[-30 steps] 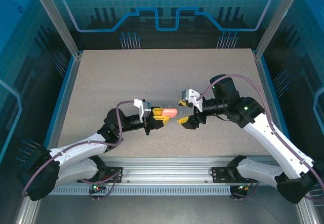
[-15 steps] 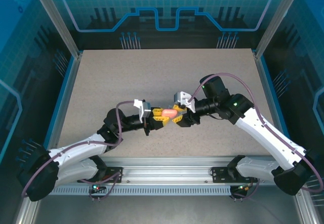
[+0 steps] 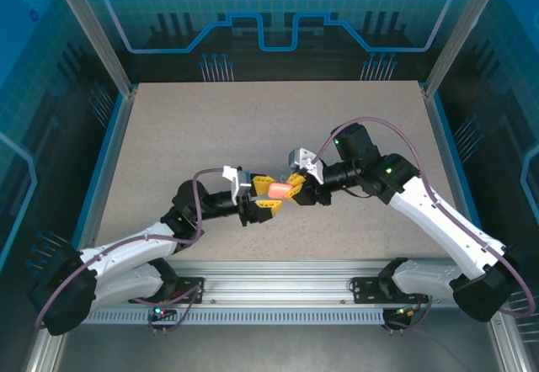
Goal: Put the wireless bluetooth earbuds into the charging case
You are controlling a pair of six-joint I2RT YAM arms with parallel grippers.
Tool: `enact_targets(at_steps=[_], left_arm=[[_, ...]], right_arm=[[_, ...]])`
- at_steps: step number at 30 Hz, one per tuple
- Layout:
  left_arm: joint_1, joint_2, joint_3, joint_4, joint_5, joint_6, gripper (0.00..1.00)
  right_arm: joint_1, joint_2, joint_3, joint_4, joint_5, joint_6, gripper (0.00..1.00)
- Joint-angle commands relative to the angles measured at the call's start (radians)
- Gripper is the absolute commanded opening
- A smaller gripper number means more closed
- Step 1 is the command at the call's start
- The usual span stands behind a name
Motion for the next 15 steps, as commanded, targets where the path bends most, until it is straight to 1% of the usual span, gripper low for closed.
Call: enact_targets(at_steps=[1,7,8,11,15], left_arm=[[-0.006,-0.037,-0.004,0.019,-0.031,0.03,0.65],[-0.007,-0.094,-0.053,-0.002,-0.1,0.061,0.9],[-0.007,-0.107,-0.061,-0.014,-0.117,0.067,0.98],[-0.006,-0.151,-0.076,-0.063,-0.174,0.081,0.99],[-0.007,-0.218,-0.076,-0.187,-0.243,0.118,0.99]], right_arm=[[-0.055,-0.015,-0.029,0.023,-0.002,0.085,0.21],[-0.192,-0.02,-0.095,0.024,0.053,0.171,0.22],[-0.215,-0.014,-0.106,0.023,0.083,0.188,0.21],[-0.262,0.018,-0.135,0.025,0.167,0.22,0.22],[-0.298,0.1,-0.13,-0.004,0.291,0.239,0.24]])
